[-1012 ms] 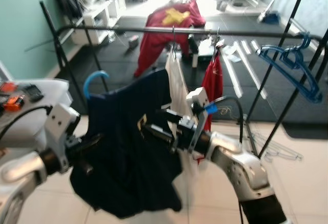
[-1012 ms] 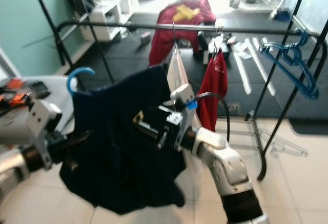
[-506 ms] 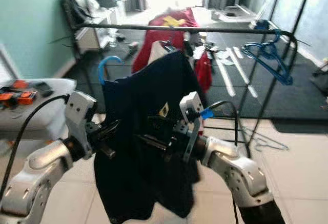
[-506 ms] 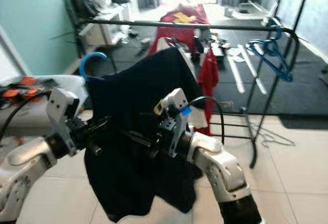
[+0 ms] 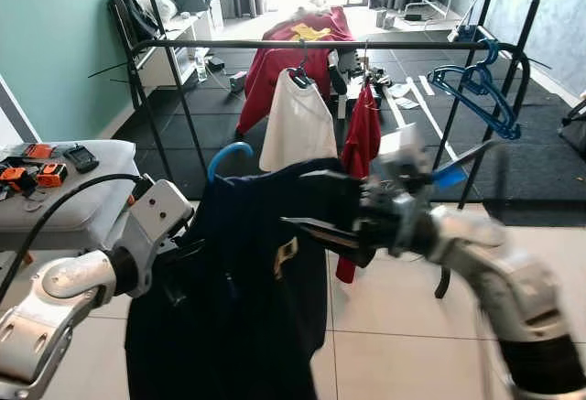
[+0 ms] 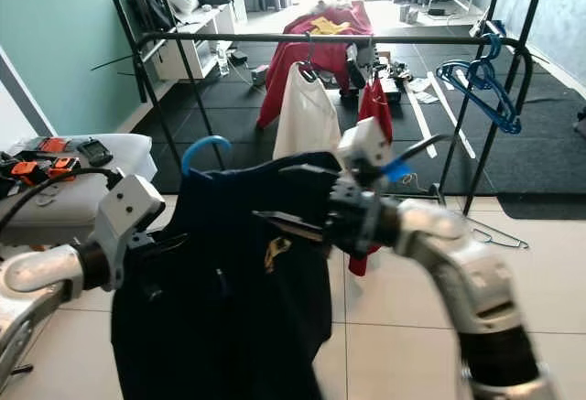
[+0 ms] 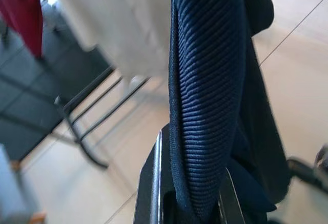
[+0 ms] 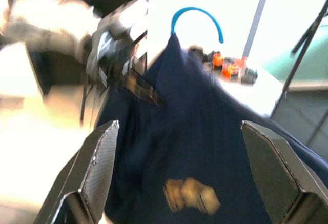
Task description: Hang hanger
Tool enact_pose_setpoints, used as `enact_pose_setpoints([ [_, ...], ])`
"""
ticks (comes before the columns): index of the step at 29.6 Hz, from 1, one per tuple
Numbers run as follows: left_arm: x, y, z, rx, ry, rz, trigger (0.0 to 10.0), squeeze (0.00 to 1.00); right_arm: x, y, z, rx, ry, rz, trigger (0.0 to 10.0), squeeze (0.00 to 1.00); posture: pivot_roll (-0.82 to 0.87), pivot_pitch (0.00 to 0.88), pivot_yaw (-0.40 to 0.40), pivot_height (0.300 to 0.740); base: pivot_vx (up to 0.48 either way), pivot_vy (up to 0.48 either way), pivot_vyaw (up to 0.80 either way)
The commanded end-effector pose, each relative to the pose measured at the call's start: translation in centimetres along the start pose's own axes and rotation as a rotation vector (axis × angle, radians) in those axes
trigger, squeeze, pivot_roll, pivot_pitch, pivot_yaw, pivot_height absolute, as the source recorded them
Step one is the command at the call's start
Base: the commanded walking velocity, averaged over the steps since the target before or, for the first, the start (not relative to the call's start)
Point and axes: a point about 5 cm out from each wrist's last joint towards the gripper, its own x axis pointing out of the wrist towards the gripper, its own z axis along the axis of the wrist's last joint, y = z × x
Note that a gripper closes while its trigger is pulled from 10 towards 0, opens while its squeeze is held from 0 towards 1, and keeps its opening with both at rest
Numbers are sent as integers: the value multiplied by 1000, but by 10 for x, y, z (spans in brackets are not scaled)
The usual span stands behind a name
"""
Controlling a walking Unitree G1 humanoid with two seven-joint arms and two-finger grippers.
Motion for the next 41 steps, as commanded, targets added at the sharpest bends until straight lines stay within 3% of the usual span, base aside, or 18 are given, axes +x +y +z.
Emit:
enact_pose_setpoints([
  [1, -1, 5, 2, 47, 5, -2, 10000, 0, -2, 7, 5, -47, 22, 67, 10000, 0, -97, 11, 37, 740, 0, 0, 0],
  [3, -1, 5, 2, 47, 5, -2, 10000, 0, -2, 7, 5, -47, 22, 67, 10000, 0, -97, 11, 37, 740, 0, 0, 0],
  [5, 0, 2, 11, 101, -8, -87, 10000, 0, -17, 4, 9, -124, 149, 57, 10000, 0, -107, 7, 39, 740, 0, 0, 0],
  [6, 0, 2, 11, 101, -8, -87, 10000, 0, -17, 4, 9, -124, 149, 57, 10000, 0, -107, 7, 39, 740, 0, 0, 0],
  [8, 0, -13, 28, 154, -57, -244, 10000, 0, -22, 1, 6, -170, 251, 58, 10000, 0, -108, 7, 39, 740, 0, 0, 0],
  [9, 0, -13, 28, 154, -57, -244, 10000, 0, -22, 1, 6, -170, 251, 58, 10000, 0, -108, 7, 39, 740, 0, 0, 0],
  [11, 0, -23, 38, 185, -89, -345, 10000, 0, -21, 0, 5, -180, 263, 68, 10000, 0, -107, 8, 42, 740, 0, 0, 0],
  [13, 0, -23, 38, 185, -89, -345, 10000, 0, -21, 0, 5, -180, 263, 68, 10000, 0, -107, 8, 42, 740, 0, 0, 0],
  [15, -1, -29, 43, 224, -88, -416, 10000, 0, -19, -1, 6, -195, 273, 87, 10000, 0, -105, 6, 42, 740, 0, 0, 0],
  [29, -1, -35, 58, 257, -130, -510, 10000, 0, -10, 1, -4, -211, 318, 160, 10000, 0, -103, 9, 41, 740, 0, 0, 0],
  [30, -1, -36, 61, 263, -141, -515, 10000, 0, -8, 5, -8, -200, 335, 196, 8706, 0, -102, 12, 39, 740, 0, 0, 0],
  [31, -1, -36, 61, 263, -141, -515, 10000, 0, -8, 5, -8, -200, 335, 196, 8706, 0, -102, 12, 39, 740, 0, 0, 0],
  [32, -2, -35, 63, 271, -145, -521, 10000, 0, -7, 9, -13, -195, 359, 221, 3725, 0, -101, 12, 38, 740, 0, 0, 0],
  [34, -2, -35, 63, 271, -145, -521, 10000, 0, -7, 9, -13, -195, 359, 221, 3725, 0, -101, 12, 38, 740, 0, 0, 0],
  [35, -2, -35, 65, 280, -151, -525, 10000, 0, -7, 10, -19, -194, 391, 235, 0, 0, -101, 13, 36, 740, 0, 0, 0],
  [41, -5, -35, 72, 307, -172, -553, 10000, 0, -7, 7, -25, -199, 416, 217, 0, 0, -104, 6, 38, 740, 0, 0, 0],
])
